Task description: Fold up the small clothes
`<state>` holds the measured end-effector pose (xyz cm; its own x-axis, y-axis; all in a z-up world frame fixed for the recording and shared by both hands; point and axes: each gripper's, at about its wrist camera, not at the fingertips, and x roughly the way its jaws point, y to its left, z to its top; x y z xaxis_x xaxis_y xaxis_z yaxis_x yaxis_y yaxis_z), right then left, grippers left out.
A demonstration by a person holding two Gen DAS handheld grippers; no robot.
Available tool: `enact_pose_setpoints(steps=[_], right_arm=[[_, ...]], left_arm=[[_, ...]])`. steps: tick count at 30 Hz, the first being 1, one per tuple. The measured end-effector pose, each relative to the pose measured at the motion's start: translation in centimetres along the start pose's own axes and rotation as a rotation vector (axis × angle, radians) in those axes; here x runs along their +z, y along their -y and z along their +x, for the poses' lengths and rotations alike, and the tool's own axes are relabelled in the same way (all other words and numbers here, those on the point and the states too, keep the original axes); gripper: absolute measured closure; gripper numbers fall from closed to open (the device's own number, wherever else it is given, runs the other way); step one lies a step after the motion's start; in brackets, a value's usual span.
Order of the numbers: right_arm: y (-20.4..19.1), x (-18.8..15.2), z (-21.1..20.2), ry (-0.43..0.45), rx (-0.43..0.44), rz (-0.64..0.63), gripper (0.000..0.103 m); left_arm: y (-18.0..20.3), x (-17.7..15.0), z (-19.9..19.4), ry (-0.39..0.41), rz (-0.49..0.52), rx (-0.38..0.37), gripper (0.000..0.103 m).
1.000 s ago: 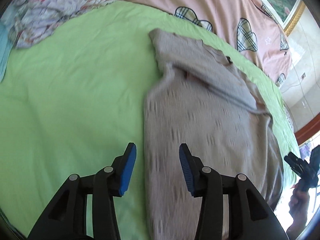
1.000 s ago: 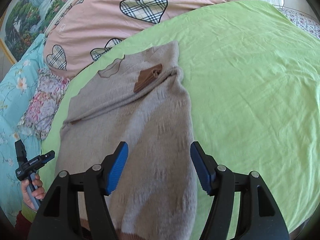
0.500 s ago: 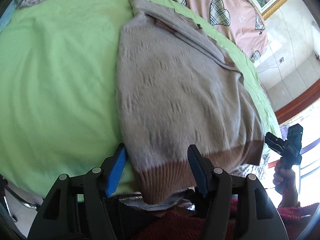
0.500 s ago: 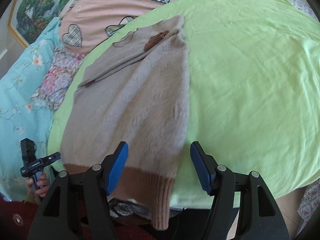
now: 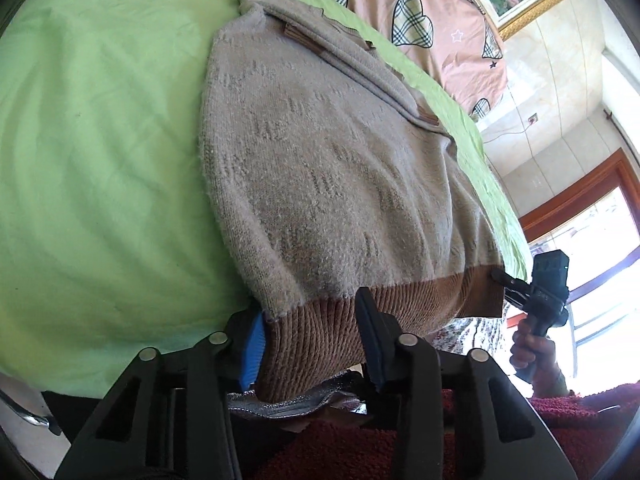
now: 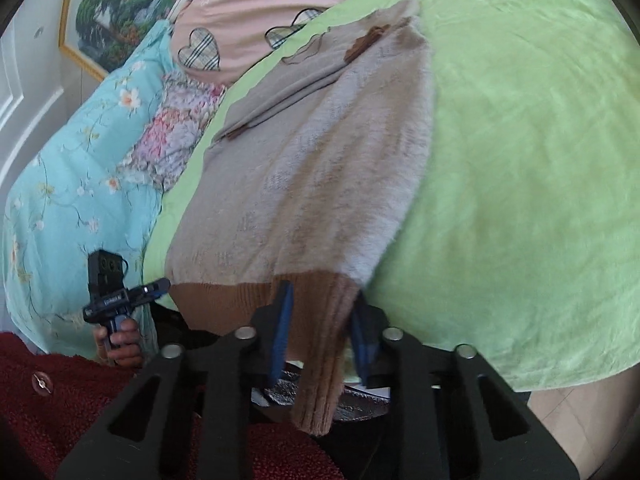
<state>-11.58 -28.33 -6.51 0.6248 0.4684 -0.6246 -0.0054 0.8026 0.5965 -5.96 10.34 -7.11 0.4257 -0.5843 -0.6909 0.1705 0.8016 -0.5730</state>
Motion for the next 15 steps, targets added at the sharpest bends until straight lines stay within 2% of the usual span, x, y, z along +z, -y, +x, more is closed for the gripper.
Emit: enact_pose_setpoints(steps=[2,4,5,8,10,15], right_arm=[[0.5,-0.2,0.2,0.016,0.023,0.024,0.087],[0.5,-0.2,0.2,0.019,0.029,0.023,0.090],[0.4,-0.2,0.1,0.019,0.022,0.015,0.091],[0.4,-0.2,-1.5,0.036,0.018,0.004,0.093],[1.3,-0.4,-2.8,0.029,-0.017,0.001,0.094],[1.4,-0.7,-2.9,0.004,-0.035,-0.009,0.094]], left_arm=[[0.1,0.0,0.2,-0.007,0.018,-0.007,0.065],[0.1,-0.1,0.2,-0.014,0.032,0.005,0.082],[0.2,-0.1,0.2,-0.018,0.040,0.024,0.095],[0.8,-0.6,-0.9,0.013,0.094,0.050,0.096],[1.3,-0.8,-1.2,0.026,0.131,0.053,0.096],[1.8,-0.2,-1.3,0.026,0.141,0.051,0.097]])
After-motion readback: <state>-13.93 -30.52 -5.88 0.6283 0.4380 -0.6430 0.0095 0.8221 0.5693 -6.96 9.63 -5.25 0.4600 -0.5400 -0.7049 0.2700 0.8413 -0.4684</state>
